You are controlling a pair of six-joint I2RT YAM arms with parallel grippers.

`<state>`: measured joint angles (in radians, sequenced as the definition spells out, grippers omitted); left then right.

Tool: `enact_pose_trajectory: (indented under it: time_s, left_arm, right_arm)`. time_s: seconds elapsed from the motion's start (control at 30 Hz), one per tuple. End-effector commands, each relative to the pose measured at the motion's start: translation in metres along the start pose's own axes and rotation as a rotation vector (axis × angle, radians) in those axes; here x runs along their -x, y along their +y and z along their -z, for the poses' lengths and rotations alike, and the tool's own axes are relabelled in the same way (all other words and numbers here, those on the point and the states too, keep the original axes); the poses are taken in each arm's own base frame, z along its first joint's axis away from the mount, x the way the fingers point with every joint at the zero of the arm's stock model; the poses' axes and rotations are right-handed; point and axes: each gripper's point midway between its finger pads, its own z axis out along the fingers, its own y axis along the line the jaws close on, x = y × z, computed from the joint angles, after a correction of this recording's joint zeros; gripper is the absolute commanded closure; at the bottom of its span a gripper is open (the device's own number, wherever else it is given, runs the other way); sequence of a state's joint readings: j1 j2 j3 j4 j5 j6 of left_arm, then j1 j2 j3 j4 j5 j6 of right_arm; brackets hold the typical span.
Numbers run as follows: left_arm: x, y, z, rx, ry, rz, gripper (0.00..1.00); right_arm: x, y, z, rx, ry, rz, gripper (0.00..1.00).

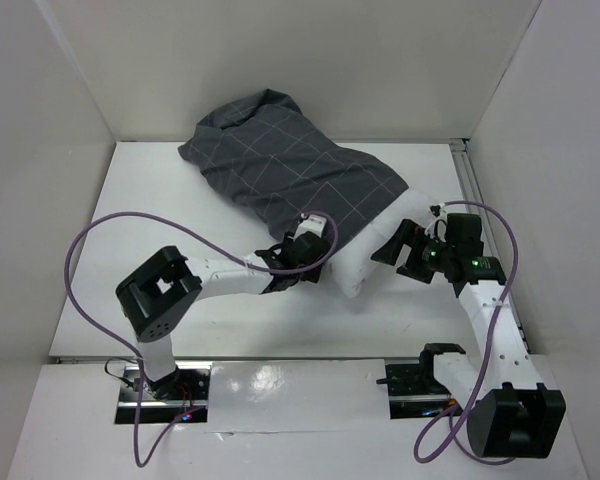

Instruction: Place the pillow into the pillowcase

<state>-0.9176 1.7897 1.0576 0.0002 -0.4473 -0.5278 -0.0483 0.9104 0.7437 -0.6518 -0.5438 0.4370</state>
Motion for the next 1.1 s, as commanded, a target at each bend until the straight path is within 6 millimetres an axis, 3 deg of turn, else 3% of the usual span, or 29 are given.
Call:
enact_pose_trajectory:
  time_s: [0.0, 0.13, 0.17, 0.23, 0.33, 0.4, 0.47, 0.5, 0.53, 0.63, 0.67, 0.7, 0.77, 0.8, 0.83, 0.87, 0.9, 0.93, 1.0, 1.07]
  left_arm:
    - [0.021, 0.018, -0.009, 0.087, -0.055, 0.031, 0.34]
    - [0.015, 0.025, -0.012, 0.106, -0.032, 0.039, 0.65]
    - [0.021, 0.029, -0.013, 0.119, -0.044, 0.049, 0.84]
    - [0.023, 0.029, -0.010, 0.119, -0.045, 0.069, 1.00]
    - [0.023, 0.035, -0.001, 0.131, -0.048, 0.068, 1.00]
    - [0.030, 0.033, 0.010, 0.124, -0.069, 0.080, 1.00]
    - [0.027, 0.034, 0.020, 0.118, -0.067, 0.073, 1.00]
    - [0.035, 0.030, 0.031, 0.099, -0.086, 0.077, 1.00]
    - [0.036, 0.031, 0.037, 0.100, -0.083, 0.084, 1.00]
    - [0.055, 0.005, 0.069, -0.007, -0.113, 0.085, 1.00]
    - [0.058, -0.002, 0.080, -0.034, -0.108, 0.077, 1.00]
    - [0.074, -0.021, 0.096, -0.105, -0.140, 0.075, 1.00]
    - [0.099, -0.051, 0.131, -0.261, -0.183, 0.050, 1.00]
    - [0.121, -0.065, 0.154, -0.325, -0.219, 0.050, 1.00]
    - [0.132, -0.082, 0.173, -0.394, -0.246, 0.032, 1.00]
    - [0.139, -0.094, 0.186, -0.470, -0.243, 0.004, 1.00]
    - [0.149, -0.100, 0.198, -0.512, -0.261, -0.022, 1.00]
    - [0.173, -0.107, 0.220, -0.563, -0.309, -0.017, 1.00]
    - [0.185, -0.120, 0.234, -0.635, -0.326, -0.065, 1.00]
    - [0.211, -0.133, 0.247, -0.676, -0.373, -0.076, 1.00]
  right_arm:
    - [-0.007, 0.010, 0.000, 0.068, 0.034, 0.031, 0.00]
    - [-0.019, 0.012, -0.002, 0.099, 0.059, 0.016, 0.00]
    - [-0.023, 0.009, -0.004, 0.098, 0.062, 0.005, 0.00]
    - [-0.027, 0.014, -0.007, 0.110, 0.064, 0.000, 0.00]
    - [-0.031, 0.022, -0.016, 0.131, 0.060, -0.008, 0.00]
    - [-0.035, 0.036, -0.022, 0.167, 0.061, 0.012, 0.00]
    - [-0.027, 0.055, -0.034, 0.218, 0.016, 0.014, 0.00]
    - [-0.036, 0.058, -0.050, 0.200, 0.037, 0.030, 0.04]
    - [-0.029, 0.071, -0.058, 0.241, -0.001, 0.062, 0.11]
    - [-0.009, 0.088, -0.088, 0.218, -0.003, 0.088, 0.84]
    - [-0.001, 0.098, -0.091, 0.240, -0.003, 0.107, 1.00]
    - [0.020, 0.120, -0.093, 0.277, -0.029, 0.133, 1.00]
    - [0.046, 0.137, -0.087, 0.297, -0.098, 0.175, 1.00]
    - [0.059, 0.140, -0.085, 0.289, -0.126, 0.185, 1.00]
    - [0.076, 0.148, -0.080, 0.294, -0.164, 0.197, 1.00]
    - [0.089, 0.141, -0.077, 0.276, -0.189, 0.181, 1.00]
    - [0.095, 0.136, -0.076, 0.265, -0.204, 0.182, 1.00]
    - [0.100, 0.136, -0.074, 0.274, -0.217, 0.182, 1.00]
    - [0.094, 0.123, -0.087, 0.278, -0.199, 0.156, 1.00]
    - [0.082, 0.115, -0.104, 0.292, -0.138, 0.140, 1.00]
